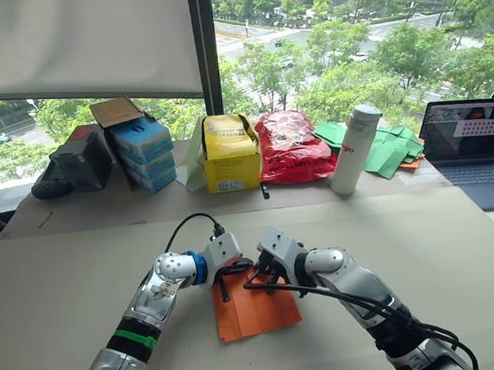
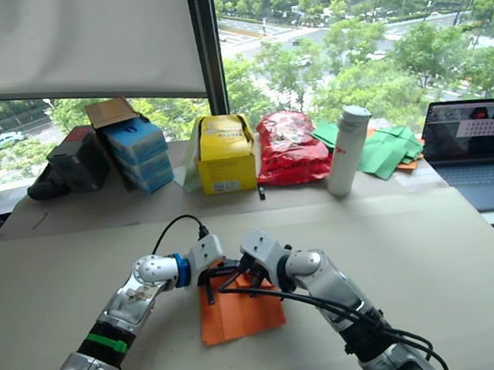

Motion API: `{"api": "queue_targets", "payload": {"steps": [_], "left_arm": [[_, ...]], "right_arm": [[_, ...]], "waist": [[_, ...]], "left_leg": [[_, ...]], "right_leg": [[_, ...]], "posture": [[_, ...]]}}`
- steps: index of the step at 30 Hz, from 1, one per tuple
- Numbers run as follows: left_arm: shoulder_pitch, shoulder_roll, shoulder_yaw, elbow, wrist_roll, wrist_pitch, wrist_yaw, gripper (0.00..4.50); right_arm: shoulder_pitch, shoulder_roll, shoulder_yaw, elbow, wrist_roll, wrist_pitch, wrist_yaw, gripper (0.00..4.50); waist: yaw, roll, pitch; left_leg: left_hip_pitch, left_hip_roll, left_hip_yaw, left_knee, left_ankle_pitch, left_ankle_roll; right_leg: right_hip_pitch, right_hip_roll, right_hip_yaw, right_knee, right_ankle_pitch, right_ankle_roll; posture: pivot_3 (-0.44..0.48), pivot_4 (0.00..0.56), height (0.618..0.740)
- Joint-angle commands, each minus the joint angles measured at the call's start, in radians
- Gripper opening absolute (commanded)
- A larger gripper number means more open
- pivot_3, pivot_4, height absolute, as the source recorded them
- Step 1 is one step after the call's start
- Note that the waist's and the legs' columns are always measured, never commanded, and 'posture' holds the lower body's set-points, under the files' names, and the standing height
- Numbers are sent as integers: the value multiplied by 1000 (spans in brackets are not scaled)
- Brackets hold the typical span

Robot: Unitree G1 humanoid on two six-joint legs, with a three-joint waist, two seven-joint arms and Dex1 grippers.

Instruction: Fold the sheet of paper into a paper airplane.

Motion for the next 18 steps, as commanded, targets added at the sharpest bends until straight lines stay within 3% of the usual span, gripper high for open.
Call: {"api": "queue_targets", "payload": {"steps": [1,18], "left_arm": [[28,20,-31,27,36,9,-11,0],[15,19,-41,49,43,-8,-19,0]], "right_arm": [[53,-42,41,-18,-2,64,18,15],[177,-159,31,-181,13,144,-3,15]], "waist": [[0,0,0],[5,-1,-4]], "left_leg": [[0,0,0,0,0,0],[2,0,0,0,-4,5]], "right_leg": [[0,0,0,0,0,0],[2,0,0,-3,0,0]], "posture": [[0,150,740],[0,150,740]]}}
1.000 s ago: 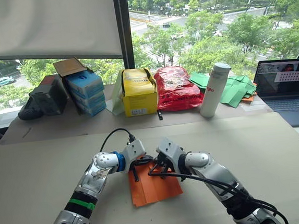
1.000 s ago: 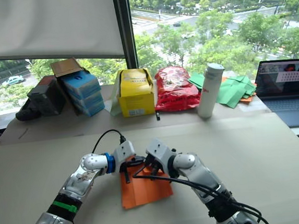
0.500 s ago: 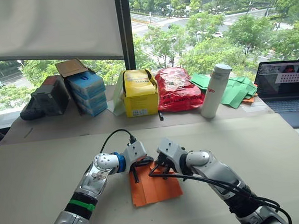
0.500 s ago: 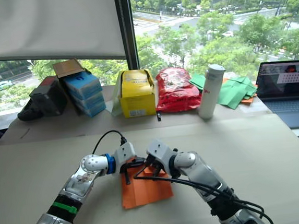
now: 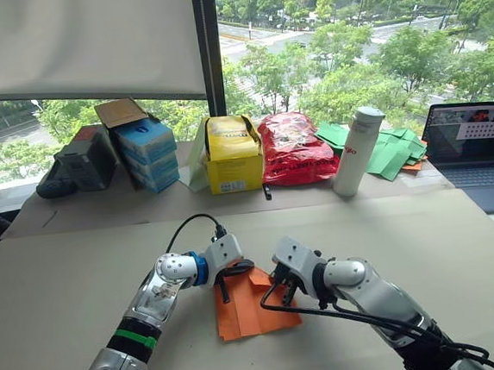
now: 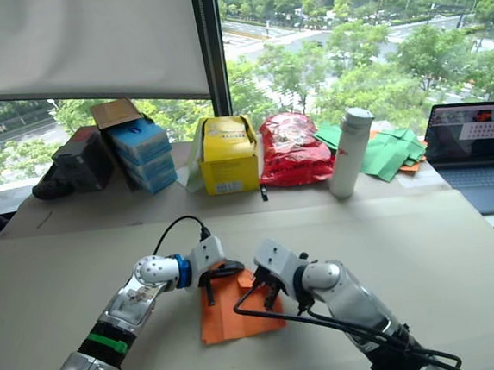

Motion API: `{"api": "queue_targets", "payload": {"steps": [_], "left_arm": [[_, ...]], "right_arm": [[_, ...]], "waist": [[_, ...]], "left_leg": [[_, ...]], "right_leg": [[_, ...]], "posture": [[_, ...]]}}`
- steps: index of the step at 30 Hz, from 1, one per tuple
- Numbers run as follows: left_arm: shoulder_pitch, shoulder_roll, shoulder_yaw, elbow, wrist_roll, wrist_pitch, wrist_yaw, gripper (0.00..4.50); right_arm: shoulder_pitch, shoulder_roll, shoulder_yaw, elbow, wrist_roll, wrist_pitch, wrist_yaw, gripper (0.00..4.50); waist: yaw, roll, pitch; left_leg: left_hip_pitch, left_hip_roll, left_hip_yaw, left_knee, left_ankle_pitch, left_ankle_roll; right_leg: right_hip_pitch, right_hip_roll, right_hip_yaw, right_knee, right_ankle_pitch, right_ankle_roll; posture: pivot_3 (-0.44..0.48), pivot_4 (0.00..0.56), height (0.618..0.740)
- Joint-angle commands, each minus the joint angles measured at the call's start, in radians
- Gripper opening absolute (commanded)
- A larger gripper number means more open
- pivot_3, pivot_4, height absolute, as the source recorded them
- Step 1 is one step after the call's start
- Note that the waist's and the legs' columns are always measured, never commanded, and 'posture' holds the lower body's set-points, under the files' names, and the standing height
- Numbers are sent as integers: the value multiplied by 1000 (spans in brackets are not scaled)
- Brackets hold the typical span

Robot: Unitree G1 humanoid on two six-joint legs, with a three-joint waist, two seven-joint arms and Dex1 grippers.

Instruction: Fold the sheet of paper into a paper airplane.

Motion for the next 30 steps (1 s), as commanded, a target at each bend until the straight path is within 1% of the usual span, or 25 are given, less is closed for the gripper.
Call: {"api": "queue_targets", "payload": {"steps": [1,10,18,20,26,28,30], "left_arm": [[19,16,-32,39,36,10,-16,0],[17,18,-34,40,36,9,-19,0],[11,16,-38,49,39,1,-17,0],[9,15,-39,51,40,-2,-17,0],[3,14,-40,59,40,-8,-17,0],[3,14,-40,59,41,-9,-18,0],[2,16,-38,57,40,-7,-19,0]], "right_arm": [[55,-36,29,13,5,64,8,15],[119,-103,8,-84,22,102,13,15],[116,-139,-8,-142,48,139,12,15],[102,-136,-23,-147,57,140,7,15],[24,-46,-162,-169,162,100,16,15],[-2,-27,-185,-164,197,75,32,15],[-22,-23,-176,-145,208,49,45,15]], "waist": [[1,0,0],[11,0,-1],[19,-1,-1],[19,-1,-1],[19,0,0],[18,0,0],[19,0,0]], "left_leg": [[0,0,0,0,0,0],[0,0,0,0,0,1],[0,0,0,0,-1,1],[0,0,0,0,-1,1],[-1,0,0,0,0,1],[-1,0,0,0,0,1],[-1,0,0,0,0,1]], "right_leg": [[0,0,0,0,0,0],[0,-1,0,-1,0,0],[1,-1,0,-1,0,0],[1,-2,0,-1,0,0],[0,-4,0,-1,0,0],[0,-4,0,-1,0,0],[0,-4,-1,-1,0,0]], "posture": [[0,150,740],[0,150,740],[0,150,740],[0,150,740],[0,150,740],[0,150,740],[0,150,740]]}}
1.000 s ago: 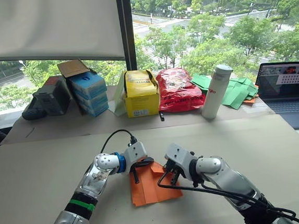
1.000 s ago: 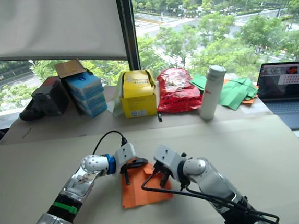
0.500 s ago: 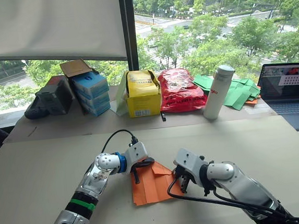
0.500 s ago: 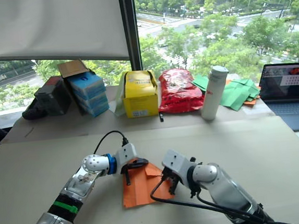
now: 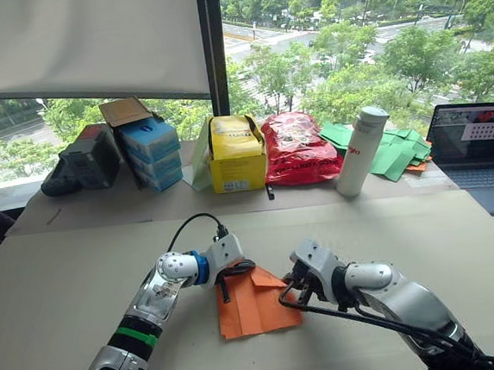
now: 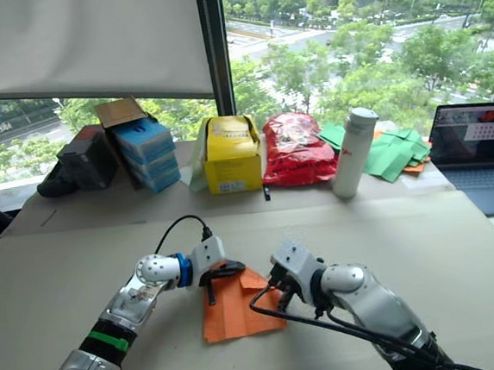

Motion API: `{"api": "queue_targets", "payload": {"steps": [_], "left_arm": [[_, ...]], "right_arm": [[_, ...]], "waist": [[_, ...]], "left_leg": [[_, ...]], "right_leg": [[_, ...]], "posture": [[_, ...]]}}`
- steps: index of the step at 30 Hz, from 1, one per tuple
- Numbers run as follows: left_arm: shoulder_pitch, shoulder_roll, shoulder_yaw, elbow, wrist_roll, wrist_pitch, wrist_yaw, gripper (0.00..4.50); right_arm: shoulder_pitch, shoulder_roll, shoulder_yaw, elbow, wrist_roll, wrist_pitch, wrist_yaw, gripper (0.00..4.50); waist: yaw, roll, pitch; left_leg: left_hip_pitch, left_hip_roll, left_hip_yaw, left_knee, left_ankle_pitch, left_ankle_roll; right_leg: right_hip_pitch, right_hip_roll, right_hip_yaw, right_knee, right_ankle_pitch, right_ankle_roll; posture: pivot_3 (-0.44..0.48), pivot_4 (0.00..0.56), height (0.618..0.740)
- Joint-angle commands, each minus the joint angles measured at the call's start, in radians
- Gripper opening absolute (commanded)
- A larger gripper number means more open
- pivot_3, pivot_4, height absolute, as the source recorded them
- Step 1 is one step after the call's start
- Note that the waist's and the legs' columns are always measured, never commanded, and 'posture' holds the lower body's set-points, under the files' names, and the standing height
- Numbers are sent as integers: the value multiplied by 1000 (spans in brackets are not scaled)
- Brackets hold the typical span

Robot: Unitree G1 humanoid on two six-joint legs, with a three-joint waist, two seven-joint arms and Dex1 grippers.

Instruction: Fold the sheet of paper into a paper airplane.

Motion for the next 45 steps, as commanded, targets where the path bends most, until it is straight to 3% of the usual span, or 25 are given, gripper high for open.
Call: {"api": "queue_targets", "payload": {"steps": [1,8,16,19,24,28,29,30,34,39,45], "left_arm": [[16,16,-26,38,39,16,-9,0],[22,20,-22,31,38,21,-3,0],[53,28,28,-37,2,86,25,0],[85,31,82,-109,-46,162,41,0],[181,30,311,-337,-283,461,92,0],[242,32,446,-401,-399,596,142,1147],[256,33,468,-409,-426,624,146,1147],[270,26,496,-421,-466,671,155,1826],[341,-7,543,-484,-585,812,199,2930],[351,-77,596,-485,-649,888,320,2930],[368,-108,577,-508,-687,942,400,2930]], "right_arm": [[-40,6,-15,7,37,-60,19,15],[-113,77,135,243,-29,-235,25,15],[-87,63,208,348,-75,-225,42,15],[-83,73,210,351,-74,-218,39,15],[-79,81,212,356,-79,-223,33,15],[-78,89,211,357,-79,-223,29,0],[-79,90,212,359,-81,-226,28,0],[-80,90,213,360,-82,-229,29,0],[-90,89,212,362,-85,-235,35,0],[-96,90,210,363,-90,-239,37,0],[-100,94,209,362,-90,-240,35,0]], "waist": [[0,0,0],[-4,0,0],[-8,0,0],[-14,0,0],[-25,1,0],[-23,1,1],[-22,1,1],[-22,1,1],[-24,1,1],[-21,1,1],[-21,1,1]], "left_leg": [[0,0,0,0,0,0],[0,0,0,0,0,0],[0,-1,0,0,0,-1],[1,0,0,-1,0,-1],[1,0,0,-1,0,-1],[1,1,0,-1,0,-1],[1,1,0,-1,0,-1],[1,0,0,-1,1,-1],[1,1,0,-1,0,-2],[1,1,0,-1,0,-2],[2,1,0,-1,0,-3]], "right_leg": [[0,1,0,0,0,0],[-1,1,0,1,0,0],[-1,1,0,1,0,0],[-1,1,0,1,0,0],[-2,2,0,2,0,0],[-1,3,0,2,0,0],[-1,4,0,1,0,0],[-1,4,0,1,0,0],[-1,4,1,1,0,0],[-1,4,1,1,0,-1],[0,4,1,1,1,-1]], "posture": [[0,150,740],[0,150,740],[0,150,740],[0,150,740],[0,150,740],[0,150,740],[0,150,740],[0,150,740],[0,150,740],[0,150,740],[0,150,740]]}}
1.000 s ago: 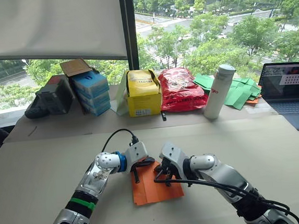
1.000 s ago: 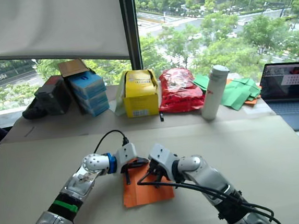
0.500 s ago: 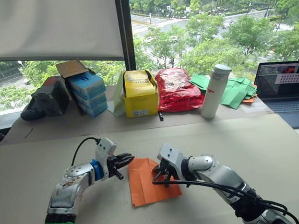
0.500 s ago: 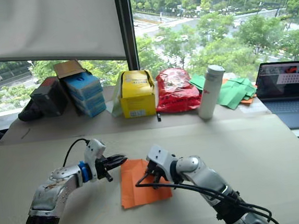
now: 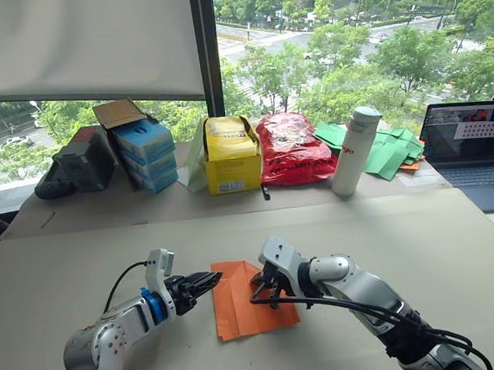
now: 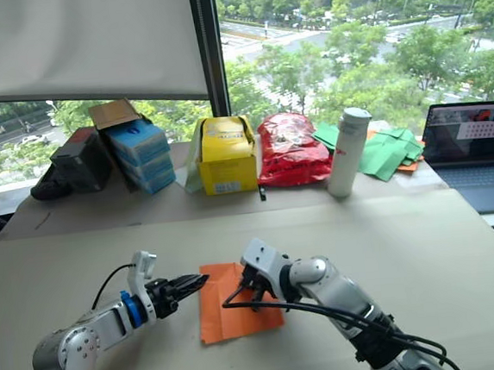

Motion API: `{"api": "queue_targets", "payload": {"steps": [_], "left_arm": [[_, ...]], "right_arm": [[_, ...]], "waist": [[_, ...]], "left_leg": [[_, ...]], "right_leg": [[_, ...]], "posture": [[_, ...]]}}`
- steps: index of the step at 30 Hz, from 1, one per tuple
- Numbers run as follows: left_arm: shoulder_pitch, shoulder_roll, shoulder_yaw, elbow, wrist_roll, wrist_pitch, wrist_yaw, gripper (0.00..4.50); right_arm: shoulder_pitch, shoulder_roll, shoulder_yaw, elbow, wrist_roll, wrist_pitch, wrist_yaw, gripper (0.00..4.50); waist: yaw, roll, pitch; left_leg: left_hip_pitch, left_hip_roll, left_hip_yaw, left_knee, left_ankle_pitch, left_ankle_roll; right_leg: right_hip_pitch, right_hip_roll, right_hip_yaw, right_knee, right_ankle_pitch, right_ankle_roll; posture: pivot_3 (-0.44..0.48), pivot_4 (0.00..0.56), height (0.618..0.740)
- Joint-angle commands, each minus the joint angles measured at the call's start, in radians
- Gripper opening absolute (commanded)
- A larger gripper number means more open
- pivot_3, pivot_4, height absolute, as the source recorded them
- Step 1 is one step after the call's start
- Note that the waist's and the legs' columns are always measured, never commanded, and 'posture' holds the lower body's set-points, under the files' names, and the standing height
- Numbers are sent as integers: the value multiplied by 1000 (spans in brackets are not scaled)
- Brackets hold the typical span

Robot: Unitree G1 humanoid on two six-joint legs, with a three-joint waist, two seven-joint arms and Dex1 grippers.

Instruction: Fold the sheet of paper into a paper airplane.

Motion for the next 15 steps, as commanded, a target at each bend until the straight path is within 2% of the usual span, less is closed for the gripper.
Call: {"api": "queue_targets", "payload": {"steps": [1,6,10,15], "left_arm": [[7,-13,-12,-33,-27,20,36,2930],[-1,-22,-19,-30,-50,19,54,2930],[-17,-26,-17,-15,-54,3,62,1828],[-19,-15,-35,-17,-52,-7,64,85]], "right_arm": [[12,-6,25,30,-24,13,-1,0],[11,-6,27,31,-26,12,-1,0],[9,-4,29,33,-27,12,-2,0],[9,-2,28,33,-26,13,-3,0]], "waist": [[0,0,0],[0,0,0],[0,0,0],[-1,0,0]], "left_leg": [[0,0,0,0,0,0],[0,0,0,0,-1,-1],[0,0,0,0,-1,-1],[0,0,0,0,-1,-1]], "right_leg": [[0,0,0,0,0,0],[0,0,0,0,0,0],[0,0,0,0,0,0],[0,0,0,0,0,0]], "posture": [[0,150,740],[0,150,740],[0,150,740],[0,150,740]]}}
